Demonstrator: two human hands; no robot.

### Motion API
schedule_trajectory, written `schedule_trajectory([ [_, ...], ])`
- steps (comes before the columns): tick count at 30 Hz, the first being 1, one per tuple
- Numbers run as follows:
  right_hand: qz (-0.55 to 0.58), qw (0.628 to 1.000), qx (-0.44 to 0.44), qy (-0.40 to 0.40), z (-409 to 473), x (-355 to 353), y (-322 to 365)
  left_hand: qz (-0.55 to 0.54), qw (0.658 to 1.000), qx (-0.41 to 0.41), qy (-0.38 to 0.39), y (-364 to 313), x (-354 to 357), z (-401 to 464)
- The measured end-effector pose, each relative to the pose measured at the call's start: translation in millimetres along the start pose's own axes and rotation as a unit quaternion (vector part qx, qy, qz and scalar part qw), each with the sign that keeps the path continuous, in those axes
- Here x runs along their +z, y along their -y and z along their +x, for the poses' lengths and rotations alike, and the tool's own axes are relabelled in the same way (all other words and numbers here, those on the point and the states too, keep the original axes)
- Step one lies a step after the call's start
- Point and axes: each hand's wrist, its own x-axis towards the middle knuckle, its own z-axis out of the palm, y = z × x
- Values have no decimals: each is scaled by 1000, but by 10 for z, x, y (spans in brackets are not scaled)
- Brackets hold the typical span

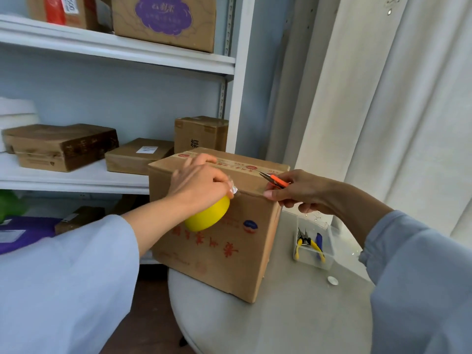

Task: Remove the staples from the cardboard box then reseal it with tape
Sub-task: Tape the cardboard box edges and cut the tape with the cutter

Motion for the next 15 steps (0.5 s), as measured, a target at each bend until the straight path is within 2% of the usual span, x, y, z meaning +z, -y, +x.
schedule_trajectory([
  [3,25,998,-20,-48,9,32,-14,54,995,5,82,67,5,53],
  [6,45,975,-42,-214,125,120,-139,42,992,23,116,-29,70,40],
  [9,-21,937,-34,-348,204,205,-226,21,988,45,143,-212,90,-11],
  [12,-47,922,-59,-379,211,320,-161,-73,994,-2,75,-187,-107,37],
  [13,-56,924,-68,-372,197,367,-120,-81,995,-25,55,-91,-174,67],
  [15,-64,934,-72,-343,206,427,-73,-35,995,-74,62,88,-274,101],
])
